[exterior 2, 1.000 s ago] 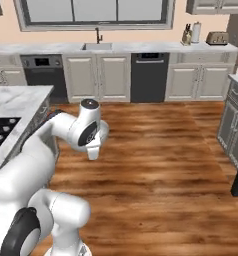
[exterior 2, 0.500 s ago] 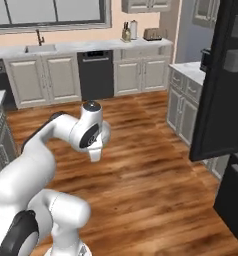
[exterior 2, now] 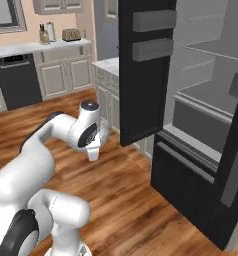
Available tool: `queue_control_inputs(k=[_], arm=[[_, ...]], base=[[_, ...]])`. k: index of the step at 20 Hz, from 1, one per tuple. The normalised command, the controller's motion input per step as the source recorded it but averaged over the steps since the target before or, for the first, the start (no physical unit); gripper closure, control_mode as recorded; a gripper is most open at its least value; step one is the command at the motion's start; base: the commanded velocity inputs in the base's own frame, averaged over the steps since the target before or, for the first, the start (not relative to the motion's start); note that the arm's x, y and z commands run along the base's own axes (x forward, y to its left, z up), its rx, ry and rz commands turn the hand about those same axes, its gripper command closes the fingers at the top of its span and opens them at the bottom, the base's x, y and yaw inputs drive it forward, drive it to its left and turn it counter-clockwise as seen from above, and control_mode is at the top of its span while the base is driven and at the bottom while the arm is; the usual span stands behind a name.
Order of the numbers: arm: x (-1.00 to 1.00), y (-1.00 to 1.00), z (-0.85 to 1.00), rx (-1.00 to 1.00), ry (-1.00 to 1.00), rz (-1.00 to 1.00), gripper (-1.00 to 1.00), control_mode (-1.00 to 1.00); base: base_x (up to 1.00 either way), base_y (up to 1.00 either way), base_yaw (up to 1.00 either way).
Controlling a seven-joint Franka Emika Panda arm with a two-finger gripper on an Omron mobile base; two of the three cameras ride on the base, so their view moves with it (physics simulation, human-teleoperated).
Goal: Place one of the steaks on the plate and the other in the bowl. Then place the bowl in the fridge.
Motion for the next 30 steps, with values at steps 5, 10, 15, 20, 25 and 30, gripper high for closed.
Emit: queue_control_inputs(k=[5, 10, 15, 20, 25, 30], arm=[[0.0, 0.0, 0.0, 0.0, 0.0, 0.0, 1.0, 1.0], [0.0, 0.0, 0.0, 0.0, 0.0, 0.0, 1.0, 1.0], [0.0, 0.0, 0.0, 0.0, 0.0, 0.0, 1.0, 1.0], [0.0, 0.0, 0.0, 0.0, 0.0, 0.0, 1.0, 1.0], [0.0, 0.0, 0.0, 0.0, 0.0, 0.0, 1.0, 1.0], [0.0, 0.0, 0.0, 0.0, 0.0, 0.0, 1.0, 1.0]], base=[[0.24, -0.12, -0.53], [0.43, -0.02, -0.64], [0.72, 0.44, -0.53], [0.82, 0.63, -0.52], [0.67, 0.57, -0.41], [0.28, -0.04, -0.07]])
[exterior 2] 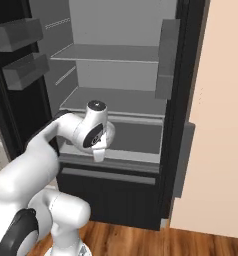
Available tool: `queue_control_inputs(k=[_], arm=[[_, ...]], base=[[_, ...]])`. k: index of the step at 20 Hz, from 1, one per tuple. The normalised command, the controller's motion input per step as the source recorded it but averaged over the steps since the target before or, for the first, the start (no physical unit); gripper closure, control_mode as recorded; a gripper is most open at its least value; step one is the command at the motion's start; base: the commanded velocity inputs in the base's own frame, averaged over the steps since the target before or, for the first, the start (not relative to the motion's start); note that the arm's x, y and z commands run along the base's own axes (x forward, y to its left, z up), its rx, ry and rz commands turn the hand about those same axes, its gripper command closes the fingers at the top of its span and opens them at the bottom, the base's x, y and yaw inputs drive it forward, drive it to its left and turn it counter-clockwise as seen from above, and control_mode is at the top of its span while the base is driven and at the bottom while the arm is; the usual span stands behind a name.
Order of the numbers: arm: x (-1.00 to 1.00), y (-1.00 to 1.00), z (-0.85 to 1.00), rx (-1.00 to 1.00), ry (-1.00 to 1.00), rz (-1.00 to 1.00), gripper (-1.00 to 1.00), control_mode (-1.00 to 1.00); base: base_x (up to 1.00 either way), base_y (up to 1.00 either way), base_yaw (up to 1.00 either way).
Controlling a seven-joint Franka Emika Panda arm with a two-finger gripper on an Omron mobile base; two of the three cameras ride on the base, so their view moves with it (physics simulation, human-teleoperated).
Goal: Place one of the steaks on the plate and the other in the bowl. Then place the bowl in the fridge.
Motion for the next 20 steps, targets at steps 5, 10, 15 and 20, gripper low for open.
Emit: queue_control_inputs(k=[5, 10, 15, 20], arm=[[0.0, 0.0, 0.0, 0.0, 0.0, 0.0, 1.0, 1.0], [0.0, 0.0, 0.0, 0.0, 0.0, 0.0, 1.0, 1.0], [0.0, 0.0, 0.0, 0.0, 0.0, 0.0, 1.0, 1.0], [0.0, 0.0, 0.0, 0.0, 0.0, 0.0, 1.0, 1.0]], base=[[0.39, -0.06, 0.0], [0.17, -0.13, 0.02], [0.67, -0.82, 0.07], [0.17, 0.11, 0.03]])
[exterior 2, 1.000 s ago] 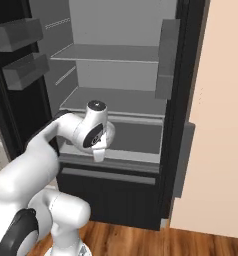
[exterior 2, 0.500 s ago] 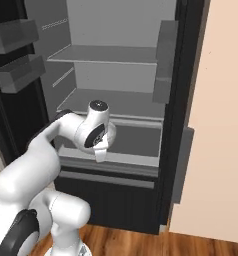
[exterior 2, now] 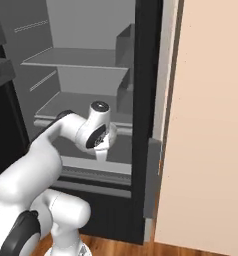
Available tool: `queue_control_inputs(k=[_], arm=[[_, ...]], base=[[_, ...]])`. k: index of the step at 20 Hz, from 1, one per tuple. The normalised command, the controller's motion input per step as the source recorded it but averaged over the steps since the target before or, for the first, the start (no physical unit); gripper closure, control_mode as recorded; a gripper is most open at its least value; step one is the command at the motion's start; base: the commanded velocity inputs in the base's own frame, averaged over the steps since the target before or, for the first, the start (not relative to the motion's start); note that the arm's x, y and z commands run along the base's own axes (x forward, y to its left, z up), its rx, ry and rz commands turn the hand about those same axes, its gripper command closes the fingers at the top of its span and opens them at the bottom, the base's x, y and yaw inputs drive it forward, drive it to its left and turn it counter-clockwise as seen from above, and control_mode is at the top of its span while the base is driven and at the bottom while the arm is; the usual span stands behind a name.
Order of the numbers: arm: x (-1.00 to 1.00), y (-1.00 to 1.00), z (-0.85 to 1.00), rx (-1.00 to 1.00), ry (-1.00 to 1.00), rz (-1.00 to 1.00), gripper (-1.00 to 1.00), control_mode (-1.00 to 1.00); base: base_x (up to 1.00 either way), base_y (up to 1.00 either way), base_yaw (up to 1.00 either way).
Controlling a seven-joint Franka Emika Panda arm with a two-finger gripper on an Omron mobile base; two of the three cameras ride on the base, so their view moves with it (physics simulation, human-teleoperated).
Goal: Place one of the steaks on the plate and the other in the bowl. Then place the bowl in the fridge.
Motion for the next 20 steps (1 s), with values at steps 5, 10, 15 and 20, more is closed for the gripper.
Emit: queue_control_inputs(k=[5, 10, 15, 20], arm=[[0.0, 0.0, 0.0, 0.0, 0.0, 0.0, 1.0, 1.0], [0.0, 0.0, 0.0, 0.0, 0.0, 0.0, 1.0, 1.0], [0.0, 0.0, 0.0, 0.0, 0.0, 0.0, 1.0, 1.0], [0.0, 0.0, 0.0, 0.0, -0.02, 0.0, 1.0, -1.0]], base=[[0.37, 0.46, -0.03], [0.58, 0.0, 0.0], [0.18, 0.0, 0.0], [0.0, 0.0, 0.0]])
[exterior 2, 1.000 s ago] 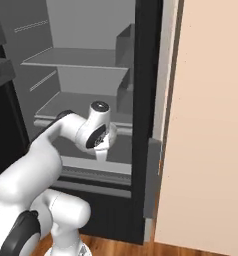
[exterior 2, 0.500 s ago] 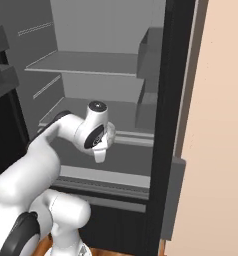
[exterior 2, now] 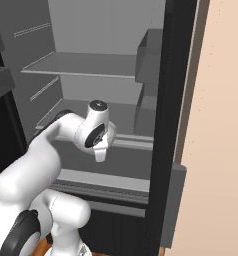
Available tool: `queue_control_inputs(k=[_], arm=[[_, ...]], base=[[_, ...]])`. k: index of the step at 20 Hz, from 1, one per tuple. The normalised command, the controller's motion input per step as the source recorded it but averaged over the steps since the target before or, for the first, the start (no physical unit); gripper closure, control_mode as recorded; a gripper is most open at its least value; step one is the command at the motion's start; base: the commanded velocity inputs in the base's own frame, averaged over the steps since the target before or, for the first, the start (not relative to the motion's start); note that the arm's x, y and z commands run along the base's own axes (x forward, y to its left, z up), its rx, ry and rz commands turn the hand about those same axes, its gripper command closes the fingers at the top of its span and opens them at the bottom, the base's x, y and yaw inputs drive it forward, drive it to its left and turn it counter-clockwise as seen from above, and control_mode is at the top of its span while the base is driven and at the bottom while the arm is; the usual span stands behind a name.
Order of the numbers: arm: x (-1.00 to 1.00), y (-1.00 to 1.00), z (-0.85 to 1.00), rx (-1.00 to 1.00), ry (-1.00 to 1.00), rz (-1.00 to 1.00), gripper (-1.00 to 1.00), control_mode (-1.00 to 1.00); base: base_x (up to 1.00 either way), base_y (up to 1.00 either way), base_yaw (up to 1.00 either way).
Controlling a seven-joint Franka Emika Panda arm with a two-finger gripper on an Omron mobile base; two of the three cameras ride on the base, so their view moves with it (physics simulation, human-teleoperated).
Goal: Place one of the steaks on the plate and the other in the bowl. Then place the bowl in the fridge.
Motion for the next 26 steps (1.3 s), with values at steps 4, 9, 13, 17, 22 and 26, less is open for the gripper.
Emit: queue_control_inputs(k=[4, 9, 13, 17, 22, 26], arm=[[0.23, 0.01, 0.27, 0.0, -0.2, 0.0, 1.0, -1.0], [0.98, 0.09, 0.16, 0.04, 0.03, -0.11, 1.0, -1.0], [1.0, 0.0, 0.44, 0.21, 0.08, -0.19, 1.0, -1.0], [0.98, 0.0, -0.03, 0.03, 0.12, -0.12, 1.0, -1.0], [0.81, 0.04, -0.36, 0.0, 0.0, -0.11, 1.0, -1.0], [0.69, 0.0, -0.45, 0.0, 0.0, -0.09, 1.0, -1.0]], base=[[0.0, 0.0, 0.0], [0.0, 0.0, 0.0], [0.0, 0.0, 0.0], [0.0, 0.0, 0.0], [0.0, 0.0, 0.0], [0.0, 0.0, 0.0]])
